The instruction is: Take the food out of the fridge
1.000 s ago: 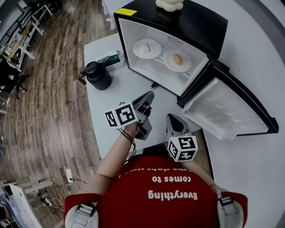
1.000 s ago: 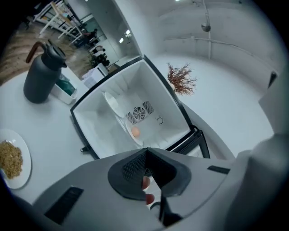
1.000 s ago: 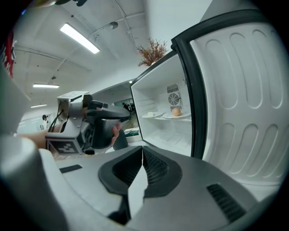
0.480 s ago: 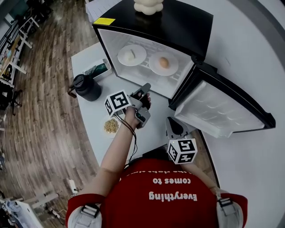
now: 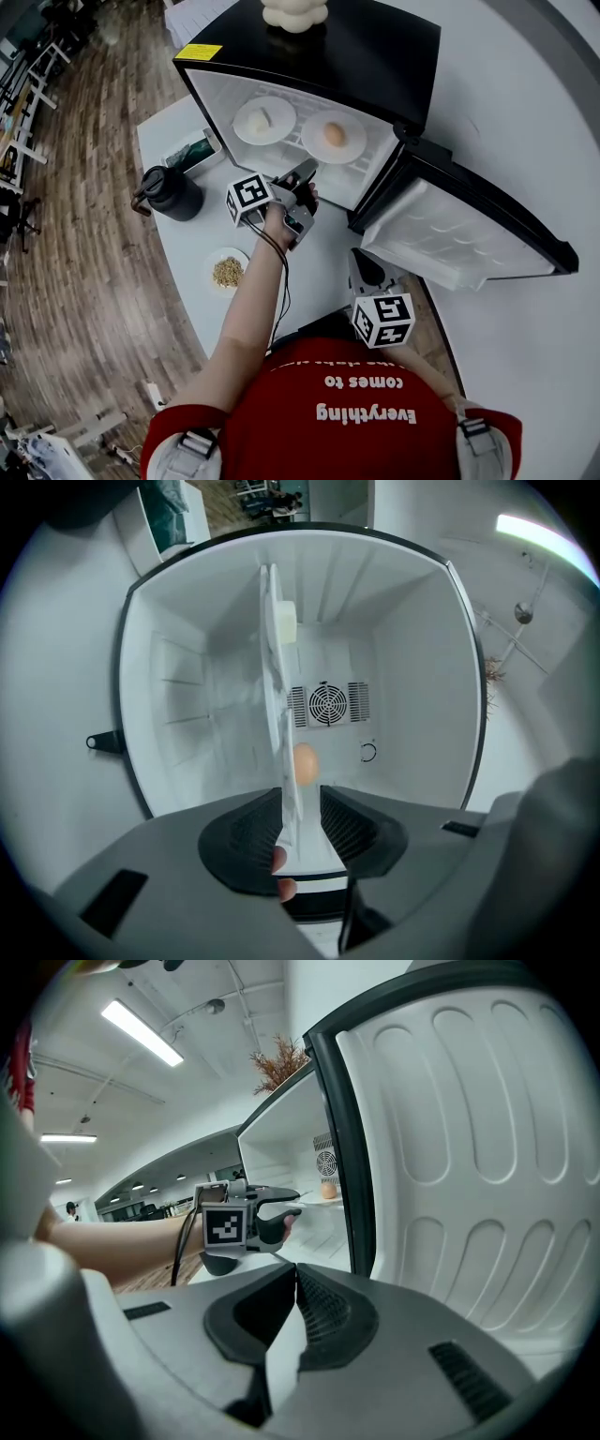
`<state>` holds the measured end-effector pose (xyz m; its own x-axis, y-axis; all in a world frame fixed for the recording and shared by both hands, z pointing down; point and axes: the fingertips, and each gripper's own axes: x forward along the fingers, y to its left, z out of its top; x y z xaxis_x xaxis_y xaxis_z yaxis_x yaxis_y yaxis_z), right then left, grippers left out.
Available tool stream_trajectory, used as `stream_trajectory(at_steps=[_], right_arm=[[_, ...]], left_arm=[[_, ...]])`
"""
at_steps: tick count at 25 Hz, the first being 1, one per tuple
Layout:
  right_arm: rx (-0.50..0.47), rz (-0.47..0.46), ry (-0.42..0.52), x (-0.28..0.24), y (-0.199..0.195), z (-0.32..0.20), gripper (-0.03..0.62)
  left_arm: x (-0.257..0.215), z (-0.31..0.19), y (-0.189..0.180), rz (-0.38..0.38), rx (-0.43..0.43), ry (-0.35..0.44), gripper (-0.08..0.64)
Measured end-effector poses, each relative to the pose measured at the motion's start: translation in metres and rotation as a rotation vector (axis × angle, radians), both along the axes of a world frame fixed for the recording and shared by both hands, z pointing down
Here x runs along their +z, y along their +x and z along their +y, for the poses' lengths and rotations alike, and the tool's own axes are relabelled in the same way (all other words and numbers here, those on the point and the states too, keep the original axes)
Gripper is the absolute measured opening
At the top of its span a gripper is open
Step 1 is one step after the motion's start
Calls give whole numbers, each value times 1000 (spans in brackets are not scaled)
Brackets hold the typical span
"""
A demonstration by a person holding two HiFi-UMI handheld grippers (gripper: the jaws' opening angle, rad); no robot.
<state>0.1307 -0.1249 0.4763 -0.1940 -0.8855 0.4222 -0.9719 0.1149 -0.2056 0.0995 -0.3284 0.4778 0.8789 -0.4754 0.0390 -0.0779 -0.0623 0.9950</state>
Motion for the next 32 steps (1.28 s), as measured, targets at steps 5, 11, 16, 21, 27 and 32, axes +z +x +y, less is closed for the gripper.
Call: stream_trajectory(at_steps=[5,11,16,21,27,32], right_arm=[[14,-10,-2,0,6,-2,15],[44,-23,-4,2,16,-1,15],[61,-32,-5,3,20,0,15],[71,-40,-1,2,22,-1,15],[55,-42,1,2,18,-2,15],[38,-48,3,2,12,-1,15]], left_arm=[[12,-16,12,-58,-8,-47,135],[14,-26,24,-122,-3,-92,141],[20,-33,21,-135,-68,-184,72],[16,-33,18,-166,-96,-206,25],[9,-33,16,-166,-90,-187,23],[4,-25,8,-153,-81,-180,23]])
